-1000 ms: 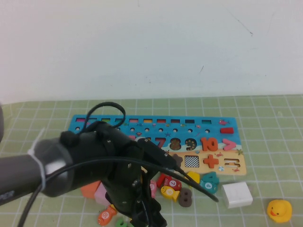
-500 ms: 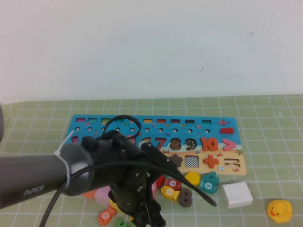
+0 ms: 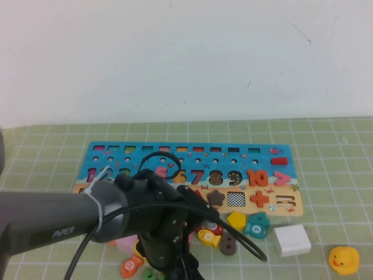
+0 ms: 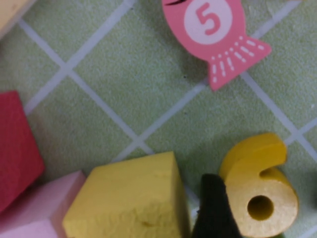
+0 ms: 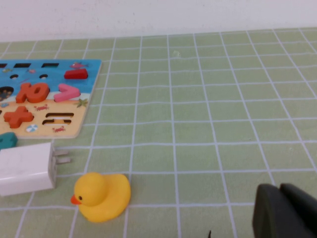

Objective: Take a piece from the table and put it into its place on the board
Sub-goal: Pick up the "number 6"

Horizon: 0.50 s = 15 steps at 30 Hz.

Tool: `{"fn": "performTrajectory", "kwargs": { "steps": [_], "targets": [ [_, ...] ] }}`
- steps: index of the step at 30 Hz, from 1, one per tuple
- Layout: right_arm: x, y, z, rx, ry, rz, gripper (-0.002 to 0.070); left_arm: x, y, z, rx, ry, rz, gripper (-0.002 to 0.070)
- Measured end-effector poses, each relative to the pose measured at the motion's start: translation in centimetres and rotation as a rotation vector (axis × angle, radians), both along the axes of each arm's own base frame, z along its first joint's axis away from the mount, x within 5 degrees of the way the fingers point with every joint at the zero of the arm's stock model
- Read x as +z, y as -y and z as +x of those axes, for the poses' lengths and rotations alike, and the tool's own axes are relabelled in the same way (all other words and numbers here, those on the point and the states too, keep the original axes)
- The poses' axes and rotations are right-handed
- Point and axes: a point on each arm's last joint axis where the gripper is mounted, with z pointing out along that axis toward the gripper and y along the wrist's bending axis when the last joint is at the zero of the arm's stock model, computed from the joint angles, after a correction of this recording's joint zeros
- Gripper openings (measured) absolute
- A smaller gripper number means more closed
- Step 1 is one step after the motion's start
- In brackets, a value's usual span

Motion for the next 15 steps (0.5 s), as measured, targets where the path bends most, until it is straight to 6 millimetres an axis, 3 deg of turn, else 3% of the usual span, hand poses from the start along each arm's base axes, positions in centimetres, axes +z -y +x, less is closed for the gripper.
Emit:
{"fn": "performTrajectory", "kwargs": {
  "steps": [4, 7, 15],
  "targets": [
    [0.00, 0.00, 0.00, 0.000, 0.000, 0.000, -0.0001, -0.31, 0.05, 0.06, 0.000, -0.002, 0.001, 0.0367],
    [0.00, 0.00, 0.00, 0.000, 0.000, 0.000, -0.0001, -0.31, 0.05, 0.09, -0.004, 0.001, 0.003, 0.0258],
    [0.00, 0.00, 0.00, 0.000, 0.000, 0.000, -0.0001, 0.32, 0.24, 0.45, 0.000, -0.009, 0.023, 0.0256]
  ]
}}
